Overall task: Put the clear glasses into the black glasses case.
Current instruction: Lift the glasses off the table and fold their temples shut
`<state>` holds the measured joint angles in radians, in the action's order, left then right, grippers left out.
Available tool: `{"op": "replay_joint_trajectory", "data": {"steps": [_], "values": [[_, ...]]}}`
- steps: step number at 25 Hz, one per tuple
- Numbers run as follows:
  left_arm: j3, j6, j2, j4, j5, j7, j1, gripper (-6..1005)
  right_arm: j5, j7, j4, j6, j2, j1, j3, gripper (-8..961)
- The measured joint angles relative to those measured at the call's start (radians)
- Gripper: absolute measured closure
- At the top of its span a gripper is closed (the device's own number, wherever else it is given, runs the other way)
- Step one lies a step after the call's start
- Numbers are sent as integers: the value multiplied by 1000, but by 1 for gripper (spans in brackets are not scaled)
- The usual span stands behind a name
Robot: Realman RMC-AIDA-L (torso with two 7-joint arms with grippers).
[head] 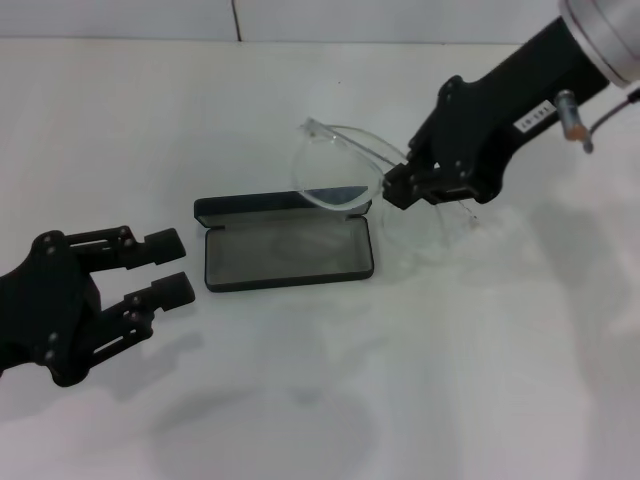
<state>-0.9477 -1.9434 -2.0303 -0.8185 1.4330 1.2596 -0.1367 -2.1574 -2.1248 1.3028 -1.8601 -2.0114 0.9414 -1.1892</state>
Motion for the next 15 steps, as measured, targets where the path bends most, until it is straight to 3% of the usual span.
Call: {"op": "replay_joint_trajectory", "data": {"steps": [8, 15], "values": [[0, 0, 1, -2, 0, 0, -4, 603, -158, -72, -72, 38, -15, 162, -215, 892], [14, 1, -1, -1, 0, -5, -8, 578, -158, -121, -75, 198, -17, 171, -414, 892]]}}
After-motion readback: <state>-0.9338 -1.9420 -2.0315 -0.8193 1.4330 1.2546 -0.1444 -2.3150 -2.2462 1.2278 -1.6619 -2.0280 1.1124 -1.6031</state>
